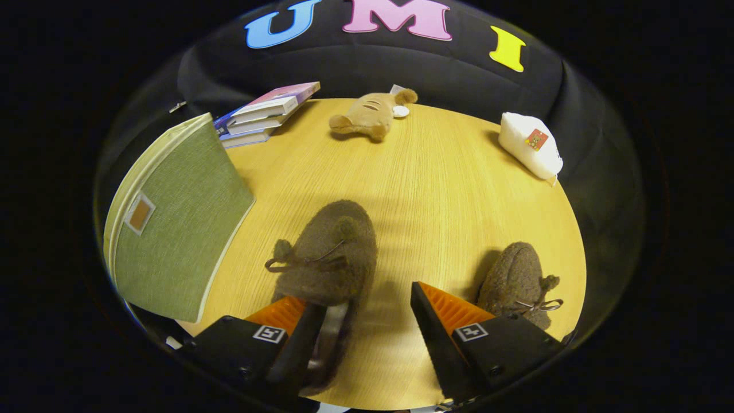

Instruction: Open the storage box then place both shoes into the box .Put the left shoe in first, then the right shoe, with the right side of both shoes facing outward in a uniform manner.

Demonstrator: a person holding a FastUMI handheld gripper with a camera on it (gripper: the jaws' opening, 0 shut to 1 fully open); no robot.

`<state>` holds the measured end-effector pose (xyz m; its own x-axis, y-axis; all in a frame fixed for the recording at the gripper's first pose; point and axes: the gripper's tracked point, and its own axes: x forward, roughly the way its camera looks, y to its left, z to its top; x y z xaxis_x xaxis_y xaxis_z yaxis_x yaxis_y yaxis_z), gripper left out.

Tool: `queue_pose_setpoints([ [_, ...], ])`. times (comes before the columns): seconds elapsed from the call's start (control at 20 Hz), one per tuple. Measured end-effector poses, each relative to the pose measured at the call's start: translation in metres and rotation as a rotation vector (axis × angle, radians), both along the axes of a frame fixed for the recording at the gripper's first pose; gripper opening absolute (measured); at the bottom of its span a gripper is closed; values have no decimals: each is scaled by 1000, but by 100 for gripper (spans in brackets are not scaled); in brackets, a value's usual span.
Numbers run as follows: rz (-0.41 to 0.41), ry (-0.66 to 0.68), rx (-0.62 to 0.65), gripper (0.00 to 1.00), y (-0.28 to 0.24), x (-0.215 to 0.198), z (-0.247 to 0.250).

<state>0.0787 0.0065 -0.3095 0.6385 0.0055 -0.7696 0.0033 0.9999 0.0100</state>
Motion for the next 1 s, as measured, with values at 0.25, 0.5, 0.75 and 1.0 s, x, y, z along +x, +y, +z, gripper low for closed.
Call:
queue_pose_setpoints([
  [0.25,-28,-3,41,47,15,6,-10],
  [0.5,-93,-30,34,10,7,9,-9],
  [0.75,-133,-82,90,6,11,8,15],
  [1.0,-185,-160,157,5,11,11,86],
])
